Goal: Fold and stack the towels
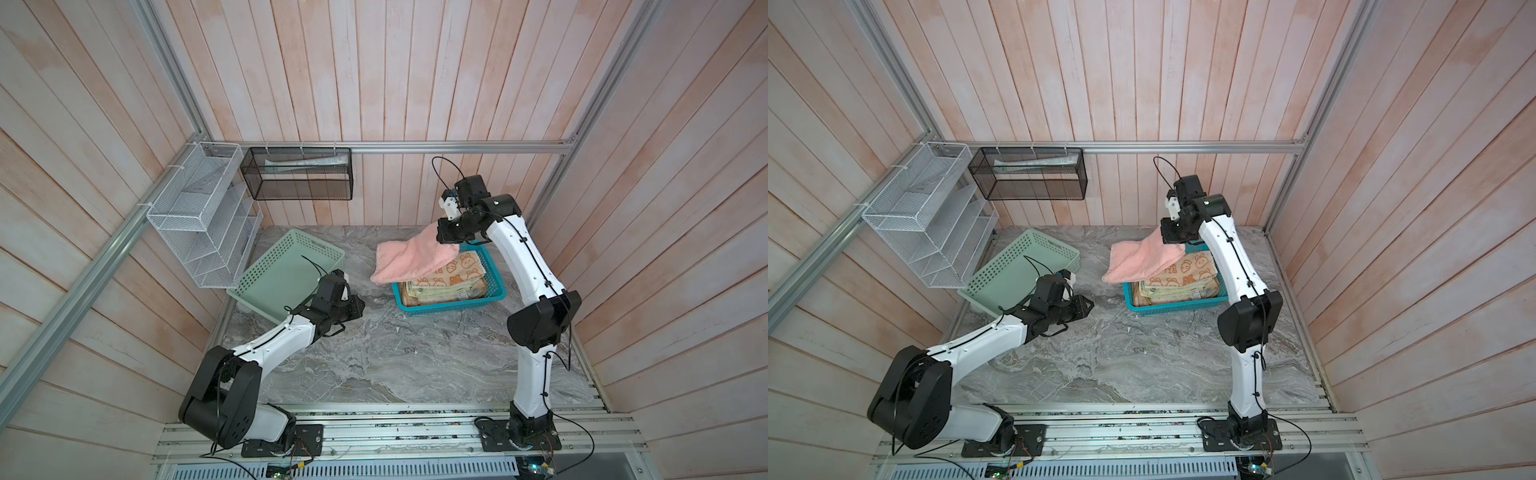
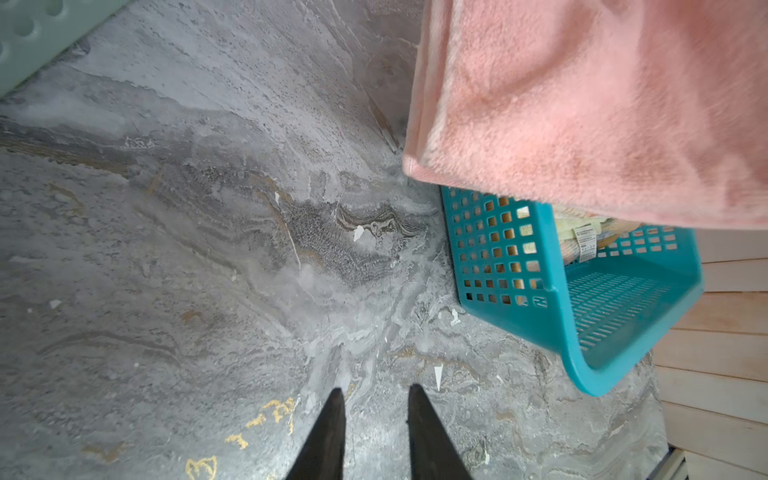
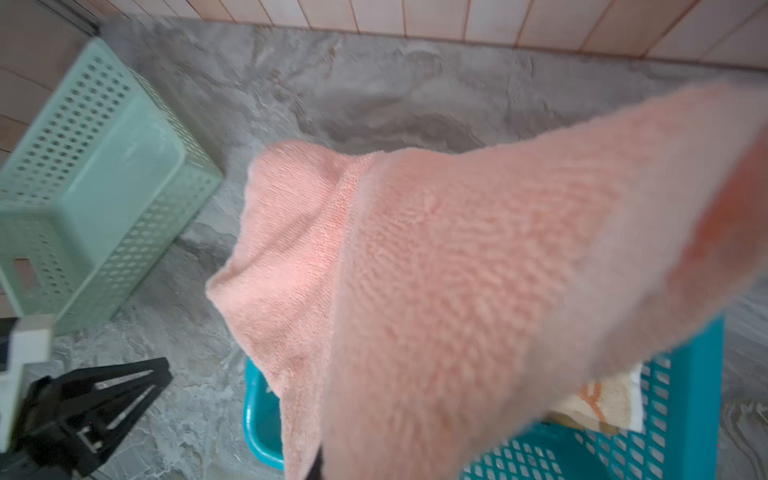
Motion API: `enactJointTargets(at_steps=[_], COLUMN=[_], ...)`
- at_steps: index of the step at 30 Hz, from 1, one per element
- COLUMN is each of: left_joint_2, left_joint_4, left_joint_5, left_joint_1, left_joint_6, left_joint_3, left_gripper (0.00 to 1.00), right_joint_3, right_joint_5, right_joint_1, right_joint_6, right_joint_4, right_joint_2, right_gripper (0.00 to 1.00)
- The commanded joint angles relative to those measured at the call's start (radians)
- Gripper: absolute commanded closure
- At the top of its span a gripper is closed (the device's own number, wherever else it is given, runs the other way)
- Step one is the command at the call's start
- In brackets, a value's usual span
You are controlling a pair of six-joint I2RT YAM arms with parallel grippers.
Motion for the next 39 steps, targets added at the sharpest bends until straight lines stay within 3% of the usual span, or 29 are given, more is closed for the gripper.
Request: enactJointTargets(at_steps=[1,5,9,20,28,29,30,31,35,39], left_joint_2=[-0.013,0.004,0.030,0.051,0.053,0.050,0.049,0.047,0.028,-0.009], left_joint_4=[-0.013,-0.004,-0.005,-0.025,-0.033,-0.037,-0.046,-0.056,-0.114,-0.182], left_joint_5=[-0.016,-0.007,0.007,-0.004,-0.009,-0.012,-0.014,-0.019,-0.062,-0.111], left_joint_1=[0.004,0.004,0.006,0.006,0.006,0.007,0.006,0.006,0.012,0.042], left_joint_6=[0.021,0.017,0.014,0.017,0.017,0.020,0.024,0.029,0.069,0.123], left_joint_3=[0.004,-0.009,-0.009,-0.010,0.000,0.006,0.013,0.021,0.066,0.116], left_gripper=[0.72,0.72,0.72,0.72,0.72,0.72,0.72,0.72,0.70,0.66], right_joint_3=[-0.026,-0.122,-0.170,-0.175,-0.241,-0.264,-0.269,-0.268,-0.324,-0.357], right_joint_5=[0.010,0.037,0.146,0.332,0.405,0.399,0.402,0.412,0.510,0.526], right_joint_1=[-0.046,-0.100,-0.112,-0.117,-0.120,-0.125,-0.130,-0.134,-0.154,-0.192], right_joint_6=[-0.062,-0.114,-0.172,-0.244,-0.271,-0.258,-0.235,-0.206,-0.114,-0.079], right_joint_4=[-0.041,-0.024,-0.011,0.026,0.119,0.129,0.117,0.098,0.113,0.178], right_joint_2=[0.009,0.047,0.094,0.145,0.043,0.039,0.043,0.051,-0.006,-0.130], right_gripper=[1.00,1.00,1.00,1.00,1.00,0.86,0.66,0.55,0.45,0.40])
